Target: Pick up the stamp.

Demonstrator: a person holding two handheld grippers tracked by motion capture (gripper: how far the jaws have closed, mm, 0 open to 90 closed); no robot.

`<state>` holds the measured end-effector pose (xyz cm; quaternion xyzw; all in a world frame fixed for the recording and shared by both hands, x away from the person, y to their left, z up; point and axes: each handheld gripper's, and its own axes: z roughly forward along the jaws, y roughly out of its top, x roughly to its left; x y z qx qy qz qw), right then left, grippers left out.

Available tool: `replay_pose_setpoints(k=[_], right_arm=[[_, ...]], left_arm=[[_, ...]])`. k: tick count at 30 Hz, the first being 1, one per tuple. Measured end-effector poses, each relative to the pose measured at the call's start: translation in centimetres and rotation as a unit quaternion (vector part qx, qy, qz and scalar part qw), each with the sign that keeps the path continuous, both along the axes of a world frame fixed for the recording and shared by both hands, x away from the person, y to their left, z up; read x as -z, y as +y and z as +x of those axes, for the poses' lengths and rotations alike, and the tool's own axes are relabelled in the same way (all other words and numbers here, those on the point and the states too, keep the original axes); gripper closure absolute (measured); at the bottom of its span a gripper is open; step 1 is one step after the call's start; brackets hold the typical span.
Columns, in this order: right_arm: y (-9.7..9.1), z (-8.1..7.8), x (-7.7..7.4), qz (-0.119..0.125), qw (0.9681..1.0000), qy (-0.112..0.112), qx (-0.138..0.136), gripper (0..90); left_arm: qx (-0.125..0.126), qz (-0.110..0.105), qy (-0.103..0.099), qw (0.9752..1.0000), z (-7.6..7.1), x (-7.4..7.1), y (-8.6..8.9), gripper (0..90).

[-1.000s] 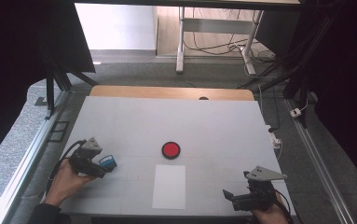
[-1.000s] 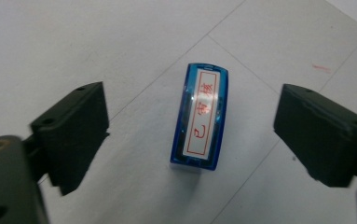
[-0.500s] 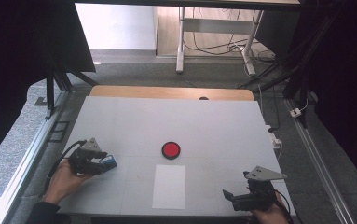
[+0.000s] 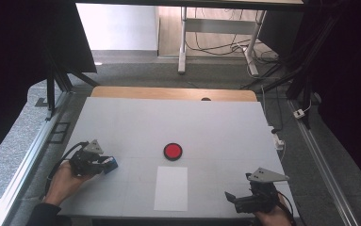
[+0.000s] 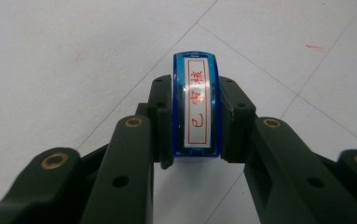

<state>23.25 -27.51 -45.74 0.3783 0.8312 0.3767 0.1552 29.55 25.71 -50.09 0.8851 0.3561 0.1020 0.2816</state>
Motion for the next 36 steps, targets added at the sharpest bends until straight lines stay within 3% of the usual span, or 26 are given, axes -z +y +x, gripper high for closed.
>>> replay_pose_setpoints(k=[9, 10, 14, 19, 28, 36], right_arm=[[0.0, 0.0, 0.0, 0.0, 1.0, 0.0, 0.0, 0.0], [0.0, 0.0, 0.0, 0.0, 1.0, 0.0, 0.0, 0.0], [0.0, 0.0, 0.0, 0.001, 1.0, 0.0, -0.001, 0.0], [0.0, 0.0, 0.0, 0.001, 1.0, 0.0, -0.001, 0.0], [0.0, 0.0, 0.0, 0.001, 1.0, 0.0, -0.001, 0.0], [0.0, 0.0, 0.0, 0.001, 1.0, 0.0, -0.001, 0.0]], left_arm=[[-0.002, -0.028, -0.005, 0.9996, -0.3, -0.9, 0.0, 70.4], [-0.003, -0.04, 0.002, 0.9992, -0.3, -1.2, 0.0, 70.4], [-0.01, -0.051, 0.007, 0.9986, -0.3, -1.6, -0.2, 70.3], [-0.014, -0.058, -0.009, 0.9982, -0.8, -2.4, -0.6, 70.3], [0.008, -0.08, -0.036, 0.9961, -1.7, -3.9, -1.8, 70.3], [0.016, -0.107, -0.033, 0.9936, -2.1, -4.7, -2.8, 70.4]])
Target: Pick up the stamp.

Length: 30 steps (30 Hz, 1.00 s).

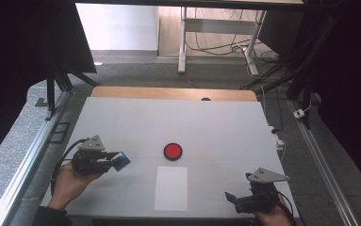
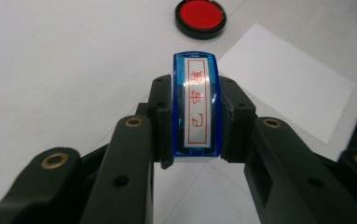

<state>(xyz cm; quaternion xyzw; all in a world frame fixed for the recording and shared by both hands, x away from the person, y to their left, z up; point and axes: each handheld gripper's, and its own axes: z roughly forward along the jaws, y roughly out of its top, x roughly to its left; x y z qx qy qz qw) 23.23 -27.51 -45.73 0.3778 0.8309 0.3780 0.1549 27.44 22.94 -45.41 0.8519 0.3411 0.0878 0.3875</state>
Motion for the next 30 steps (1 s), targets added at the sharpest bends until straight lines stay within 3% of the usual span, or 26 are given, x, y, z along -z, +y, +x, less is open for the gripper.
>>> replay_pose_setpoints(k=[4, 7, 11, 22, 30], right_arm=[[0.0, 0.0, 0.0, 0.0, 1.0, 0.0, 0.0, 0.0], [0.0, 0.0, 0.0, 0.0, 1.0, 0.0, 0.0, 0.0], [0.0, 0.0, 0.0, 0.0, 1.0, 0.0, 0.0, 0.0], [0.0, 0.0, 0.0, -0.002, 1.0, 0.0, 0.0, 0.0], [0.0, 0.0, 0.0, -0.004, 1.0, 0.0, -0.002, 0.0]], left_arm=[[0.005, -0.009, -0.003, 0.9999, -0.2, -0.3, -0.4, 70.4], [0.014, -0.03, 0.002, 0.9994, -0.1, -0.8, -0.9, 70.3], [0.021, -0.042, 0.0, 0.9989, -0.1, -1.1, -1.7, 70.3], [0.043, -0.039, -0.015, 0.9982, 0.0, -1.6, -3.7, 70.3], [0.069, -0.044, -0.026, 0.9963, 0.4, -2.0, -5.3, 70.3]])
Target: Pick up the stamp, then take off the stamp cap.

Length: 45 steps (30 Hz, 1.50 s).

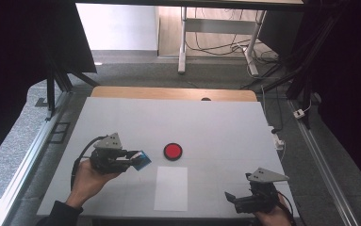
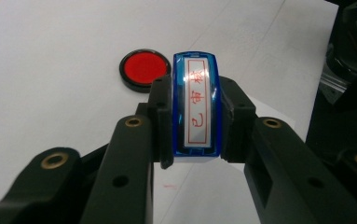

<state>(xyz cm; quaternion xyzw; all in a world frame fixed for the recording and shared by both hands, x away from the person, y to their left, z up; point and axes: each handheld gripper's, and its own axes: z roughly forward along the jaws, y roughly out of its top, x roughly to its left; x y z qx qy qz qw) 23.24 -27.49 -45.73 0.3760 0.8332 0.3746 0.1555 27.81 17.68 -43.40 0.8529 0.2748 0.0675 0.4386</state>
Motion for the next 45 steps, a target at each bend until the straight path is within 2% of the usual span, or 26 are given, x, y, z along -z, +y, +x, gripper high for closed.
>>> replay_pose_setpoints(k=[8, 13, 22, 29, 36, 39, 41, 45], right_arm=[[0.1, -0.1, 0.0, -0.004, 1.0, -0.002, -0.003, 0.0], [0.0, 0.0, 0.0, 0.003, 1.0, -0.001, 0.0, 0.0], [0.0, 0.1, 0.0, 0.007, 1.0, 0.002, 0.0, 0.0], [-0.3, 0.1, 0.0, 0.013, 0.9999, 0.001, 0.01, 0.0], [-0.4, -0.1, -0.3, 0.023, 0.9997, -0.005, 0.011, 0.0], [0.0, -0.3, -0.8, 0.025, 0.9995, -0.019, 0.001, 0.0], [0.3, -0.3, -1.0, 0.024, 0.9994, -0.023, -0.007, 0.0], [1.0, -0.2, -1.3, 0.026, 0.999, -0.024, -0.026, 0.0]], left_arm=[[0.019, -0.019, 0.0, 0.9996, 0.3, -0.3, -1.0, 70.3], [0.026, -0.028, 0.0, 0.9993, 0.4, -0.4, -1.4, 70.3], [0.053, -0.047, -0.002, 0.9975, 0.5, -0.7, -2.9, 70.3], [0.065, -0.041, -0.005, 0.997, 0.2, -0.8, -3.6, 70.3], [0.072, -0.026, 0.007, 0.997, 0.1, -0.7, -3.9, 70.3], [0.075, -0.027, 0.013, 0.9967, 0.1, -0.6, -3.9, 70.4], [0.078, -0.041, 0.024, 0.9959, 0.2, -0.6, -3.9, 70.4], [0.075, -0.036, 0.022, 0.9963, 0.3, -0.4, -3.9, 70.3]])
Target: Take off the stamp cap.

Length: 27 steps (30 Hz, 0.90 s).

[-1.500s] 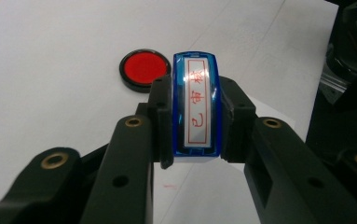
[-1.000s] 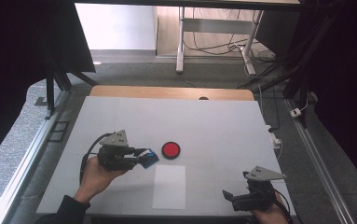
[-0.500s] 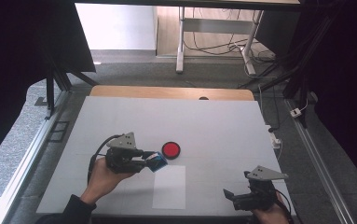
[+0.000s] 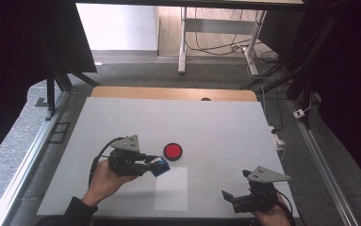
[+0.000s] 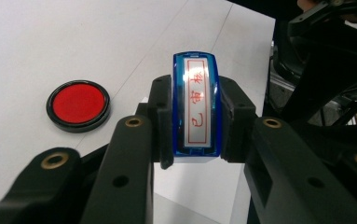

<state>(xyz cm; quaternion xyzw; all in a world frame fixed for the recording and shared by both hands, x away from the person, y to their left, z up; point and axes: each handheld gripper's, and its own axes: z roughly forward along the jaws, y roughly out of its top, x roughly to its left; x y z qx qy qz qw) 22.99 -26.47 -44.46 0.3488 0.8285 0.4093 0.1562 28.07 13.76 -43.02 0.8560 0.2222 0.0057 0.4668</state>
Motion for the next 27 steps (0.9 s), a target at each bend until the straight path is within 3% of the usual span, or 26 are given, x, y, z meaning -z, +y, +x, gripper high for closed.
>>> replay_pose_setpoints(k=[7, 17, 27], right_arm=[[1.4, 0.5, 0.1, 0.016, 0.999, 0.009, -0.04, 0.0], [3.2, 1.1, 0.2, 0.017, 0.9967, 0.001, -0.079, 0.0], [6.0, 2.1, 0.3, 0.038, 0.9904, 0.025, -0.13, 0.0]], left_arm=[[0.0, 0.005, -0.014, 0.9999, -0.2, 0.4, 0.2, 70.3], [-0.012, 0.007, -0.023, 0.9996, -0.5, 0.6, 0.7, 70.2], [-0.008, 0.011, -0.021, 0.9997, -0.7, 0.6, 0.4, 70.3]])
